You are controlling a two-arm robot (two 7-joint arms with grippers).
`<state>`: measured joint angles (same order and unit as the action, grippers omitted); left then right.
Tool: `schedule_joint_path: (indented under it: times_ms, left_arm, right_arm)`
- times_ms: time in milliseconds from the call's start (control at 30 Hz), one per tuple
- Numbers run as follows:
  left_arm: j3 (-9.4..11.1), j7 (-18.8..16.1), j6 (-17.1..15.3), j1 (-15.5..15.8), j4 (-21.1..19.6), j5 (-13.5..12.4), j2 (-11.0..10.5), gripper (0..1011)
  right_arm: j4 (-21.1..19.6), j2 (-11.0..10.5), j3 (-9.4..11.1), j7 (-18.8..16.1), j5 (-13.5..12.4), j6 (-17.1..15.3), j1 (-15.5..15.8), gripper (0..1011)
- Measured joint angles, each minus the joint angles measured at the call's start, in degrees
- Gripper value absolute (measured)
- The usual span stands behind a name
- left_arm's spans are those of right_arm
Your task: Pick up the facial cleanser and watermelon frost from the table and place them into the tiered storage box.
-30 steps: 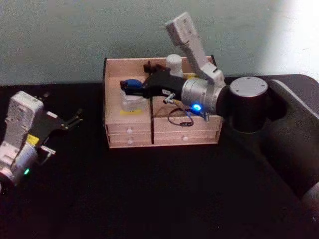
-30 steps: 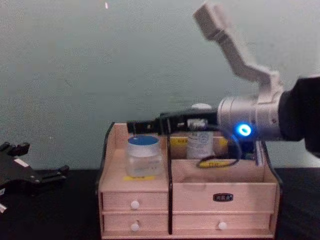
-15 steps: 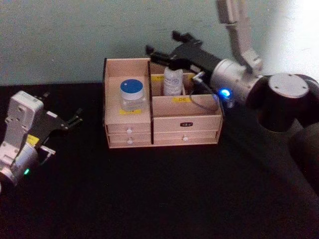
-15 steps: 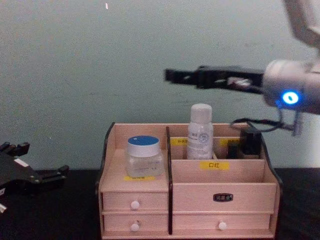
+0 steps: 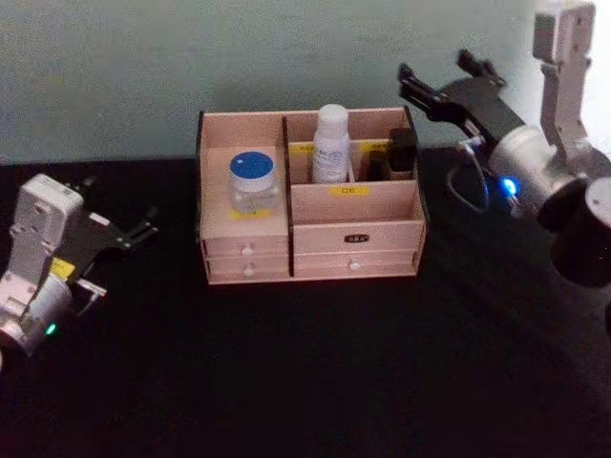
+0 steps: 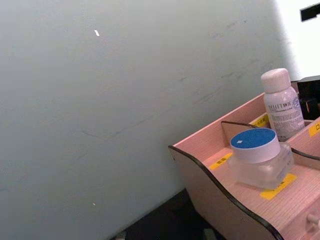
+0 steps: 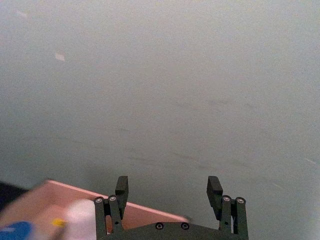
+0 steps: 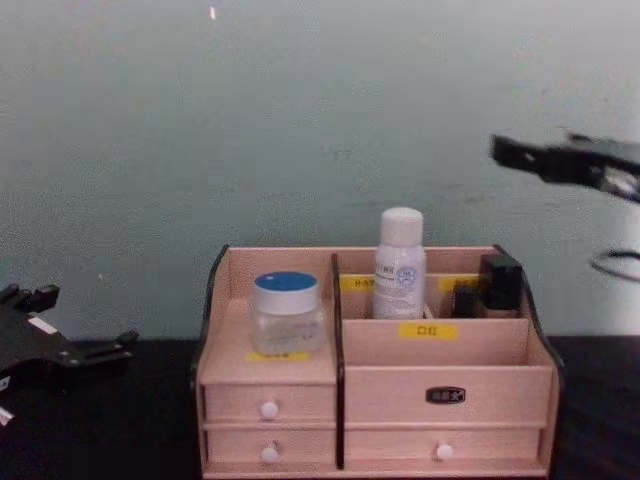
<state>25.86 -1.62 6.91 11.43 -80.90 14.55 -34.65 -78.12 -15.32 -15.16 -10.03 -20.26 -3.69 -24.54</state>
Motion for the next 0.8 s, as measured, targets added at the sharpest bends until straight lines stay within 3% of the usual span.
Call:
schedule_joint_path:
  times_ms: [167, 300, 567, 800]
  left_arm:
    - [0.00, 0.00, 0.00, 0.00, 0.00, -0.01, 0.00, 1001]
    - [0.00, 0.00, 0.00, 0.00, 0.00, 0.00, 0.00, 1001]
    - [0.00, 0.00, 0.00, 0.00, 0.00, 0.00, 0.00, 1002]
    - [0.00, 0.00, 0.00, 0.00, 0.00, 0.00, 0.00, 1001]
  right_arm:
    - [2.23, 0.89, 2.23, 4.81, 2.45, 2.68, 2.58, 1002]
    - [3.33, 1.47, 3.31, 6.75, 3.58, 3.90, 4.13, 1003]
    - [3.05, 1.59, 4.60, 7.50, 4.80, 4.41, 7.92, 1002]
    - [2.94, 1.59, 5.14, 6.63, 5.72, 2.55, 9.91, 1003]
